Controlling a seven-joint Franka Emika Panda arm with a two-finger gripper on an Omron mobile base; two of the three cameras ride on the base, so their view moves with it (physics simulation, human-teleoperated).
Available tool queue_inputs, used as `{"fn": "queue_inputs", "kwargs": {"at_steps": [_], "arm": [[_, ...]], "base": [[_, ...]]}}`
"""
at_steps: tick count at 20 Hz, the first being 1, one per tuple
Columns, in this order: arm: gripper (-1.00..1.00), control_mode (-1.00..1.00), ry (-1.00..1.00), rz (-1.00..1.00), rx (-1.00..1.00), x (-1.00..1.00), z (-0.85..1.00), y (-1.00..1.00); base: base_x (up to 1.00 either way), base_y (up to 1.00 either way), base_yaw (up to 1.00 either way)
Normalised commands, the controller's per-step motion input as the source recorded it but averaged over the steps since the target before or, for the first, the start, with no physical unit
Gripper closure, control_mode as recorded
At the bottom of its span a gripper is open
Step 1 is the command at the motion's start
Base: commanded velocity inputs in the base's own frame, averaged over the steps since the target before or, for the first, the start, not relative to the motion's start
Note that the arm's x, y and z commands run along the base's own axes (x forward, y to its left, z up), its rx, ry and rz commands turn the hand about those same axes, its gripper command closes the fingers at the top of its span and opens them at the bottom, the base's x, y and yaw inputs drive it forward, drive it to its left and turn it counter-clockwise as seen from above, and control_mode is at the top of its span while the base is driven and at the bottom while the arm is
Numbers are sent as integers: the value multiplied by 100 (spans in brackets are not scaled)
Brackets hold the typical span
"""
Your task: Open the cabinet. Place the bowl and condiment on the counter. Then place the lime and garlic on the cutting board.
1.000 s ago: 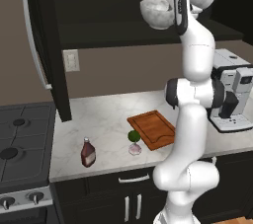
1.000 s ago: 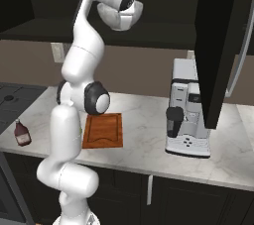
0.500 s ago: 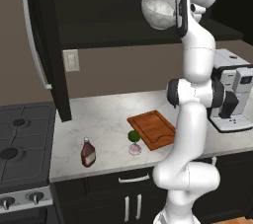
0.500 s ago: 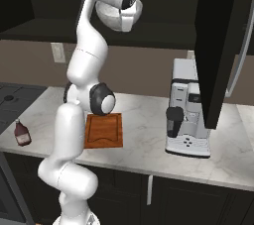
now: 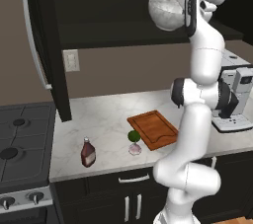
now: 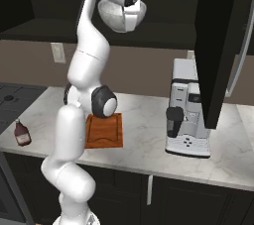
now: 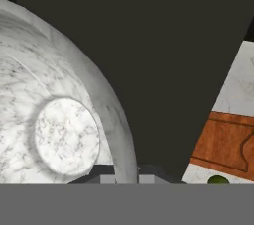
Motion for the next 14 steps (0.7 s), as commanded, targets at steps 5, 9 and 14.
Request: {"fn": "queue_inputs", "kwargs": {"at_steps": [5,9,14], "arm": [[100,-100,-15,0,1,-93,42,-14],[100,-100,-18,0,0,-100,12,0],[100,-100,-7,0,0,-100,-3,0]], "base": [[0,0,0],[0,0,0],[0,0,0]]}}
